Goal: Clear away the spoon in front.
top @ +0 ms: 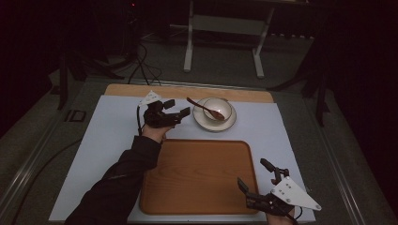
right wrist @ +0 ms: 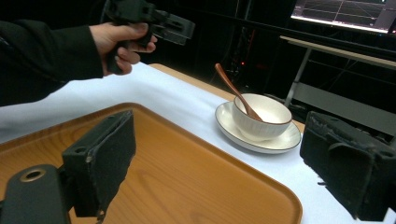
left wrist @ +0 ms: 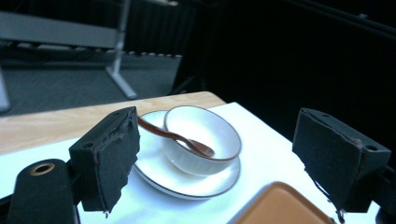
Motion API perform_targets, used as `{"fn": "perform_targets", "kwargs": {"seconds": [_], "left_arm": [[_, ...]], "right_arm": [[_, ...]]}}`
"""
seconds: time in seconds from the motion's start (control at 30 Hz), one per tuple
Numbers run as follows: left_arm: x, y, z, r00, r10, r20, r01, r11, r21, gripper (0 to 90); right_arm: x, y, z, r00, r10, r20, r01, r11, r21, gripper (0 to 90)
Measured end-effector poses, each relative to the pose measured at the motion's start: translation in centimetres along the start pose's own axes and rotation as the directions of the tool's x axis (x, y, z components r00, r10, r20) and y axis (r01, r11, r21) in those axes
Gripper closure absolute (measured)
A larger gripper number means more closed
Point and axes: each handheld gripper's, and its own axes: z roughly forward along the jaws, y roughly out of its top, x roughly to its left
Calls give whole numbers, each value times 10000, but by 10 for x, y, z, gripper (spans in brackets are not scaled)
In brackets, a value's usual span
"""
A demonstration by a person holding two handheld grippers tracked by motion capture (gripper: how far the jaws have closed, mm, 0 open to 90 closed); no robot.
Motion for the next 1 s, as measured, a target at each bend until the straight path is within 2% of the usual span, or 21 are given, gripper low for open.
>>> {"fn": "perform_targets", "kwargs": {"seconds": [0.1, 0.17, 0.2, 0.23, 0.33, 0.4, 0.5, 0.53, 0.57, 0.67, 0.77, 0.8, 0.93, 1.0], "left_arm": [[4, 0, 9, 9976, -583, -386, 581, 9983, -41, 151], [6, 0, 14, 9930, -1109, -407, 1103, 9938, -162, 163], [7, 0, 17, 9903, -1270, -557, 1259, 9918, -223, 166], [8, 0, 20, 9887, -1397, -534, 1380, 9898, -355, 178], [9, 0, 27, 9864, -1396, -869, 1353, 9894, -529, 206], [10, -1, 32, 9821, -1533, -1097, 1467, 9870, -657, 213], [13, -3, 40, 9702, -1938, -1457, 1827, 9794, -859, 215], [13, -3, 40, 9702, -1938, -1457, 1827, 9794, -859, 215], [15, -5, 45, 9567, -2271, -1820, 2115, 9722, -1009, 216], [18, -10, 52, 9436, -2645, -1988, 2449, 9623, -1180, 226], [18, -16, 61, 9428, -2693, -1964, 2509, 9613, -1138, 225], [19, -18, 64, 9407, -2768, -1959, 2596, 9595, -1092, 225], [21, -24, 74, 9234, -3322, -1924, 3137, 9418, -1210, 248], [21, -27, 79, 9166, -3495, -1940, 3284, 9351, -1332, 247]], "right_arm": [[0, 0, 0, 10000, 12, -17, -12, 10000, 1, 106], [0, 0, 0, 10000, 30, -37, -30, 10000, 19, 106], [0, 0, 0, 10000, 31, -38, -31, 10000, 17, 105], [0, -1, 1, 10000, 21, -45, -21, 10000, 16, 105], [0, -1, 1, 9999, 75, -91, -75, 10000, 10, 106], [0, -1, 1, 9999, 99, -117, -98, 9999, 31, 106], [-1, -1, 1, 9998, 143, -130, -142, 9999, 24, 106], [-1, -1, 1, 9998, 143, -130, -142, 9999, 24, 106], [-1, -2, 0, 9997, 187, -153, -187, 9998, 2, 106], [-1, -2, 0, 9997, 194, -116, -194, 9998, -21, 106], [-1, -2, 0, 9996, 230, -149, -231, 9997, -45, 105], [-1, -2, 0, 9996, 230, -149, -231, 9997, -45, 105], [0, -2, -1, 9994, 247, -230, -249, 9997, -57, 105], [-1, -2, -2, 9993, 285, -227, -287, 9996, -50, 105]]}}
